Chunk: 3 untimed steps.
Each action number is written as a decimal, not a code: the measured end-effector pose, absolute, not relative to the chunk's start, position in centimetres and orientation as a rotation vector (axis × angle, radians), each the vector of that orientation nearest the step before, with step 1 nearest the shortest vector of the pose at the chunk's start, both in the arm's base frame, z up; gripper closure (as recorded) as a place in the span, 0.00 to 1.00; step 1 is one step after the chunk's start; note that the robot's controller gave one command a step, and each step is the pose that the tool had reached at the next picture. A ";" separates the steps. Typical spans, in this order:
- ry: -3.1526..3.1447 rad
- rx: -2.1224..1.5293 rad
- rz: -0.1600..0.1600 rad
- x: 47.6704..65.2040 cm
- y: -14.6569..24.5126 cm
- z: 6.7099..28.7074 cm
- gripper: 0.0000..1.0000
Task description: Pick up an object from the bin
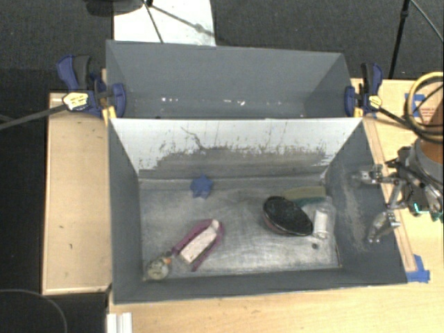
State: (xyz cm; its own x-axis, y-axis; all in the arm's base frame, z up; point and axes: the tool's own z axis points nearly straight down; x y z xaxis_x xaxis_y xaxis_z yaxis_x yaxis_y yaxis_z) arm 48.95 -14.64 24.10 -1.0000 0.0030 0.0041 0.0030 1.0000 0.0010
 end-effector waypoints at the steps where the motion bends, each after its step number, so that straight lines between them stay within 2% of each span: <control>1: -3.149 0.003 -0.001 52.3 -6.5 7.1 0.00; 2: -3.139 -0.233 -0.003 52.6 -2.8 10.1 0.00; 3: -3.066 -0.715 -0.001 52.9 -4.2 10.4 0.00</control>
Offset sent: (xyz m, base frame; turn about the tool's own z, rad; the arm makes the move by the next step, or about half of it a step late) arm 0.0308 0.0796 -0.1710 -0.0026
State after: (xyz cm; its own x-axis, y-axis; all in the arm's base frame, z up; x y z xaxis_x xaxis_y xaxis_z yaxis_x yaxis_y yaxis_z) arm 52.86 -4.17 10.39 -0.8968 0.4424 -0.0065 0.4423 0.8968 0.0019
